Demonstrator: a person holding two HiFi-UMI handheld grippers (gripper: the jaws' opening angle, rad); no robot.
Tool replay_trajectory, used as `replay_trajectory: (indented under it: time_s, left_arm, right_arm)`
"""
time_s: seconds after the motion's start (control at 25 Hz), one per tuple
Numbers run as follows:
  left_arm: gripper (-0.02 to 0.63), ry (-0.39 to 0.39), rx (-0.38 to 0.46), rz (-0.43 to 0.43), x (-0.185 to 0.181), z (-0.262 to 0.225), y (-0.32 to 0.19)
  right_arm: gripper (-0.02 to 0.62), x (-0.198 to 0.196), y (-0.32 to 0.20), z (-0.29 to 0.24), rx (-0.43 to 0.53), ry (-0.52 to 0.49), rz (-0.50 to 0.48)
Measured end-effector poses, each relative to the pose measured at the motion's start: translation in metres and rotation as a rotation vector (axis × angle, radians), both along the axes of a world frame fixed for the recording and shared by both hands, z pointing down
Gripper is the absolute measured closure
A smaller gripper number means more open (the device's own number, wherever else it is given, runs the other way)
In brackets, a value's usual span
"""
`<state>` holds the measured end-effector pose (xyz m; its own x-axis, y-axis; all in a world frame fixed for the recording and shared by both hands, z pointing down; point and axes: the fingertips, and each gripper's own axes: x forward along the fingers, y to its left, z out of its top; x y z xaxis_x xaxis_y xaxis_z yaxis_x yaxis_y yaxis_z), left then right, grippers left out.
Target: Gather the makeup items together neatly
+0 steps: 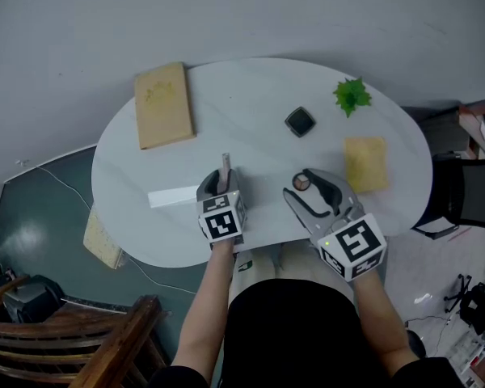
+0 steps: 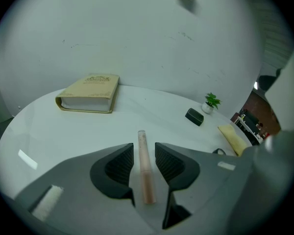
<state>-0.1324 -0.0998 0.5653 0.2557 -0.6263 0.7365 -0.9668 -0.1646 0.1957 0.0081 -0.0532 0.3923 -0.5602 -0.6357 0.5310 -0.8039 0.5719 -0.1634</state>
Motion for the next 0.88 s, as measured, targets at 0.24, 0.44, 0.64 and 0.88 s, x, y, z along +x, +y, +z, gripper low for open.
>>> replay_trajectory:
  time_s: [0.24, 0.44, 0.64, 0.88]
  left_arm:
    - [0.469, -0.002, 0.052, 0.059, -0.001, -0.029, -0.001]
    - [0.469, -0.007, 0.097, 0.137, 0.002, -0.051, 0.0]
    - [0.469, -0.001, 0.131, 0.214, 0.009, -0.065, 0.004]
    - [0.469, 0.005, 0.131, 0.278, 0.011, -0.071, 0.011]
  right_arm:
    - [0.393, 0.006, -0.002, 0.0, 0.005, 0.023, 0.032]
    - [0.393, 0.016, -0.002, 0.011, -0.007, 0.048, 0.08]
    - [0.393, 0.028, -0.002, 0.03, -0.023, 0.094, 0.116]
    - [0.393, 0.037, 0.005, 0.065, -0.063, 0.151, 0.149]
